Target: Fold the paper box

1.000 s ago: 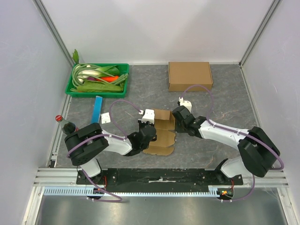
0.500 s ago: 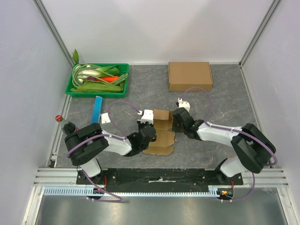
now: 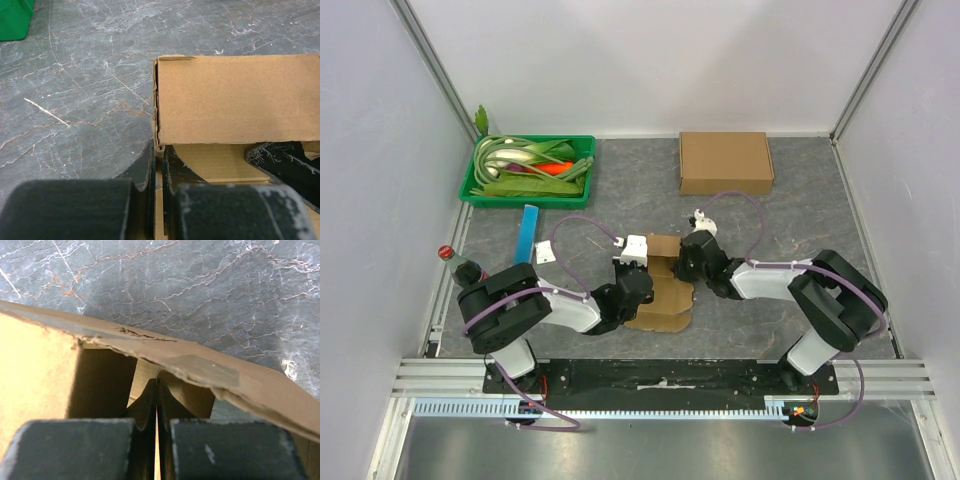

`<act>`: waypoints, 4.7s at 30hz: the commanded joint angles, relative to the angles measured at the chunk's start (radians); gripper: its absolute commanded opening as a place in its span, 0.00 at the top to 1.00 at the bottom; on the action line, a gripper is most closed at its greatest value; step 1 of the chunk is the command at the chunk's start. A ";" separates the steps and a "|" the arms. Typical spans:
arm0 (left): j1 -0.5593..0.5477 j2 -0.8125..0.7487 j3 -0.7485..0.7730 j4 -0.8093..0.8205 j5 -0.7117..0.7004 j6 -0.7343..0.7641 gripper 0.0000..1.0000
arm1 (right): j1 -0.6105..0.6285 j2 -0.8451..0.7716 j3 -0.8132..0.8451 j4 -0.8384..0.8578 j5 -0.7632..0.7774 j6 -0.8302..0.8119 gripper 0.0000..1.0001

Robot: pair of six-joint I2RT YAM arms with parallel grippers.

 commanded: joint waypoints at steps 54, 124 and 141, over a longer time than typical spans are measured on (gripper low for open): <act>-0.013 -0.018 -0.044 0.145 -0.014 0.035 0.98 | -0.167 0.074 0.714 -1.072 -0.276 -0.455 1.00; -0.040 -0.018 -0.091 0.200 0.000 0.001 0.98 | 0.221 -0.293 -0.253 0.422 0.379 -0.724 0.62; -0.040 -0.003 -0.088 0.203 -0.003 -0.052 0.98 | 0.324 0.106 -0.258 0.981 0.758 -0.795 0.51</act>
